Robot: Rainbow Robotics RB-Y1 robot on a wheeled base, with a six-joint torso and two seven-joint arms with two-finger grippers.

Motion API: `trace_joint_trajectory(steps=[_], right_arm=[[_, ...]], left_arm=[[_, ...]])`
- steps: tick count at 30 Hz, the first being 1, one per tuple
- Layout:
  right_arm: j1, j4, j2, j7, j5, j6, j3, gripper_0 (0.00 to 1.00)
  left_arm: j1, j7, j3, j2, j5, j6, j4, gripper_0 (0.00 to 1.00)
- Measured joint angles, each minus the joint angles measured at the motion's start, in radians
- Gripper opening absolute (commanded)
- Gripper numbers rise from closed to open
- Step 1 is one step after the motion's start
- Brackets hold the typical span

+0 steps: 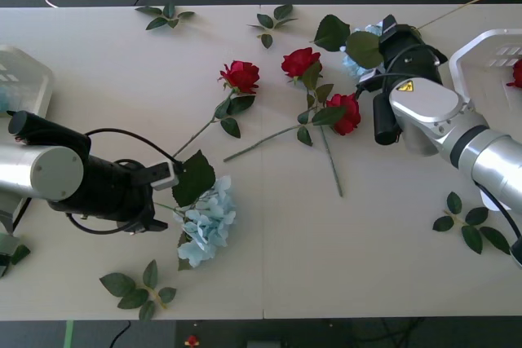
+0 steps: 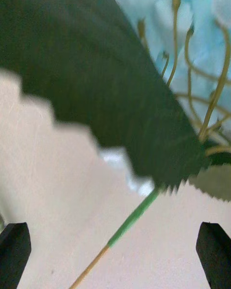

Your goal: Place the red flowers into the right box and the blue flowers into the left box. If a person shows an open palm, hand one flower to the person first, then continue sorting.

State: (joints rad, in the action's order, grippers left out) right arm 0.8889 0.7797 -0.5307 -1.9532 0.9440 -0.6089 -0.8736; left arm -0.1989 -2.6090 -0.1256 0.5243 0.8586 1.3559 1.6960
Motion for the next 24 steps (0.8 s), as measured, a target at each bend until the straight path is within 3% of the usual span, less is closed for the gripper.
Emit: trace_joint_trajectory(steps=[17, 24], right_arm=[[0.061, -0.130, 0.011, 0.017, -0.003, 0.022, 0.000, 1.00], [0.061, -0.163, 0.011, 0.025, -0.096, 0.022, 0.000, 1.00]], left_arm=[[0.042, 0.000, -0.001, 0.026, -0.027, -0.079, 0.002, 1.00], [0.049, 0.000, -0.035, 0.027, -0.046, -0.141, 0.002, 1.00]])
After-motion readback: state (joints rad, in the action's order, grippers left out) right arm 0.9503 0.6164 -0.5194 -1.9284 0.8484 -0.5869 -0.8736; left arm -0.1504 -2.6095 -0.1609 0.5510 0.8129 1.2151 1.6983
